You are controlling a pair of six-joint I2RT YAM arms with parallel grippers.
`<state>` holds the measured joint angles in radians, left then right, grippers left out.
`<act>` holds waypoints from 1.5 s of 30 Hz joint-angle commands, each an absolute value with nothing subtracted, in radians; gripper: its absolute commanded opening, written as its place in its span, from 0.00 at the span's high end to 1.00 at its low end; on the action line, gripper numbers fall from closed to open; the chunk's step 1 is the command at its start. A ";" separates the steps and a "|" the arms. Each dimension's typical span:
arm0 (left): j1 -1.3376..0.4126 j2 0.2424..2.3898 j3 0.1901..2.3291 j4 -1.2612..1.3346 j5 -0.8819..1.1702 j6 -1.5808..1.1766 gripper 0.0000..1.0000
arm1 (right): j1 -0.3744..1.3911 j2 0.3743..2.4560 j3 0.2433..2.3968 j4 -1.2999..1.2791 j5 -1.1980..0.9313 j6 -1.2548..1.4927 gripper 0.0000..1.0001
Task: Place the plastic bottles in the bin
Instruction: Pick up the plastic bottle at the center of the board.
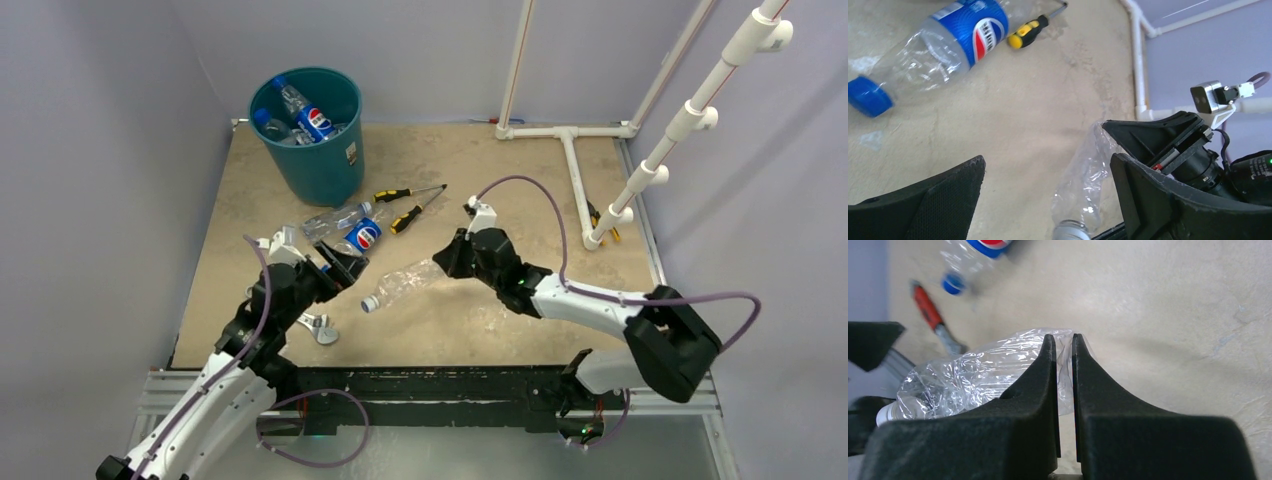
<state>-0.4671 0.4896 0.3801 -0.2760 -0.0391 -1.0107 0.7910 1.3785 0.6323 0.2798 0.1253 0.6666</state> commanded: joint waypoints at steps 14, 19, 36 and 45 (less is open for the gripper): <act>-0.471 0.330 0.307 0.498 -0.039 -0.971 0.01 | 0.787 1.149 0.600 0.451 0.260 1.153 1.00; -0.471 0.434 0.353 0.576 0.082 -0.904 0.01 | 0.788 1.151 0.613 0.452 0.250 1.229 1.00; -0.471 0.634 0.536 0.571 0.308 -0.606 0.08 | 0.790 1.148 0.631 0.401 0.278 1.342 1.00; -0.477 0.741 0.587 0.546 0.359 -0.555 0.24 | 0.792 1.161 0.649 0.414 0.274 1.355 1.00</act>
